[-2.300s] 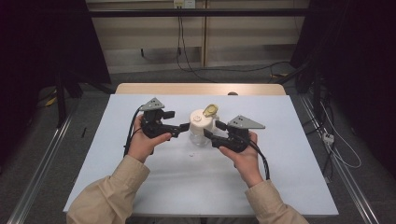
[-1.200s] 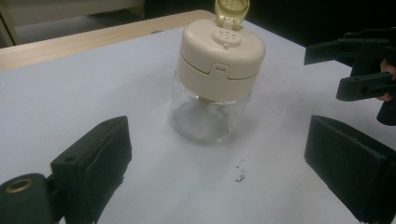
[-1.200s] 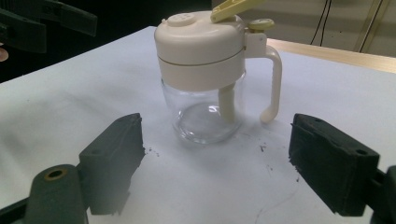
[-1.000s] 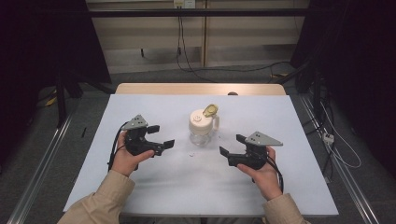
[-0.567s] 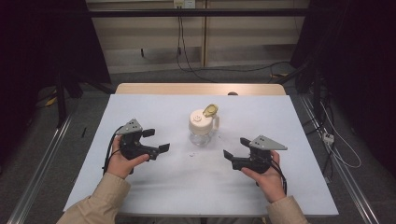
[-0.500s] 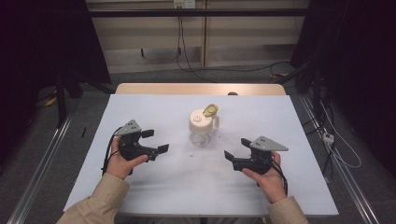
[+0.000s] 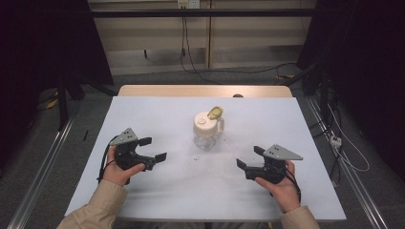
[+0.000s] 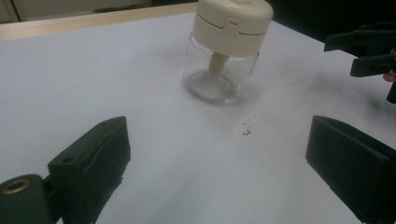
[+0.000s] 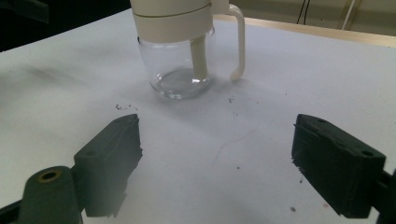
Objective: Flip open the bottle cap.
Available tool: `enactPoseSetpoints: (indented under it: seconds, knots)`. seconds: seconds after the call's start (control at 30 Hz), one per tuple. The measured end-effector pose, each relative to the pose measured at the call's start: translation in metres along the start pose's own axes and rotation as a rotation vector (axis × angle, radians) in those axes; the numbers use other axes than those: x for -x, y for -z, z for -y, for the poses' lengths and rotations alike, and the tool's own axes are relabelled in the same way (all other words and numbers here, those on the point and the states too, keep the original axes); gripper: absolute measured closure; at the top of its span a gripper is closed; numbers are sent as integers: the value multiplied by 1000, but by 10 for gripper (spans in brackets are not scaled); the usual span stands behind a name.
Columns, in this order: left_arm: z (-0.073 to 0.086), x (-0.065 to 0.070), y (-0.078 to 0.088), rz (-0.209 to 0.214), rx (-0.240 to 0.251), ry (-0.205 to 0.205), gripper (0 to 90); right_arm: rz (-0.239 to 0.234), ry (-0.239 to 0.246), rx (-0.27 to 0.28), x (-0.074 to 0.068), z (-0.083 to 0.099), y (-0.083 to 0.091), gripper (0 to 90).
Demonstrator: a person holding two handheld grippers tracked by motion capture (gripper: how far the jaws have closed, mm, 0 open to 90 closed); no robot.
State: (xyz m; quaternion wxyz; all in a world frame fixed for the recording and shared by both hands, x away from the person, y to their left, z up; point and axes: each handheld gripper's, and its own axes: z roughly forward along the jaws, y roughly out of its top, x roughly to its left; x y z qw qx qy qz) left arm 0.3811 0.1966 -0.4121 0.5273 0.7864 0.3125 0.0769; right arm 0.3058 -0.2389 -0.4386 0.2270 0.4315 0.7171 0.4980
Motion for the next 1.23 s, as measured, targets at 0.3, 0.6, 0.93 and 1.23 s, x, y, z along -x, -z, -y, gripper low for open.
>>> enactPoseSetpoints:
  seconds: [0.3,0.6,0.93,1.23]
  knots:
    - [10,-4,8,-15,-21,3,63,13,-1,-6,5,7,10,152]
    - [17,-6,16,-32,-24,5,63,23,4,-10,9,12,17,151]
    - [31,-9,28,-55,-54,-2,64,35,3,-14,15,18,27,148]
    - [37,-9,32,-66,-49,7,64,52,8,-20,20,22,32,148]
